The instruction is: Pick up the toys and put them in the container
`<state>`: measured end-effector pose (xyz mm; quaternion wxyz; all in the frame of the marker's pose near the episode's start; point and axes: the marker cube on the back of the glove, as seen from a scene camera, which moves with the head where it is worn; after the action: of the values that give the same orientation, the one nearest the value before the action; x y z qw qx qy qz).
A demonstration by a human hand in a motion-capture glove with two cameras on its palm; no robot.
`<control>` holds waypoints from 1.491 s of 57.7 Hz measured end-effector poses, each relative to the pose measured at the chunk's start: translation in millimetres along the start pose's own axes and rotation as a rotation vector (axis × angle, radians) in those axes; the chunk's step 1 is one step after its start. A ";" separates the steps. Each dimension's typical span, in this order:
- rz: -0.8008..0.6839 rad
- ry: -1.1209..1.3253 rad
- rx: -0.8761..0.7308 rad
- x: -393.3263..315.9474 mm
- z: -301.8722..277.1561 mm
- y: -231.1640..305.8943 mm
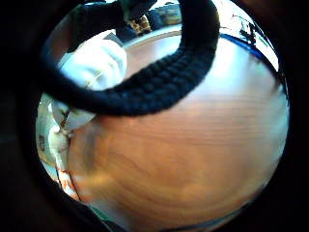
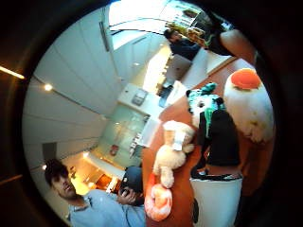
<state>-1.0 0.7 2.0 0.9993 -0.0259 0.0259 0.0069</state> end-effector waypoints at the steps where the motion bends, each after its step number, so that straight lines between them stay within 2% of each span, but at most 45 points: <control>1: 0.006 0.016 -0.019 -0.5 0.5 -0.3; 9: 0.094 0.221 -0.325 -5.7 7.4 -14.1; 18: 0.151 0.349 -0.462 -6.7 21.4 -26.2; 24: 0.128 0.417 -0.397 -4.9 31.4 -29.7; 29: 0.075 0.386 -0.254 -6.5 28.8 -36.4; 36: 0.072 0.361 -0.092 -10.8 4.5 -50.2; 47: 0.130 0.351 0.009 -31.3 -37.1 -83.0; 52: 0.076 0.346 0.033 -82.8 -44.1 -108.0; 58: -0.089 0.301 0.029 -179.6 -49.5 -147.8; 64: -0.184 0.208 -0.001 -279.8 -36.0 -183.6; 69: -0.300 0.154 -0.088 -380.6 11.5 -194.8; 74: -0.419 0.102 -0.210 -477.3 75.6 -183.3; 86: -0.606 0.052 -0.449 -621.7 195.7 -119.7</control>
<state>-610.0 -116.3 235.7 0.9245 -0.2511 0.0401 -0.2841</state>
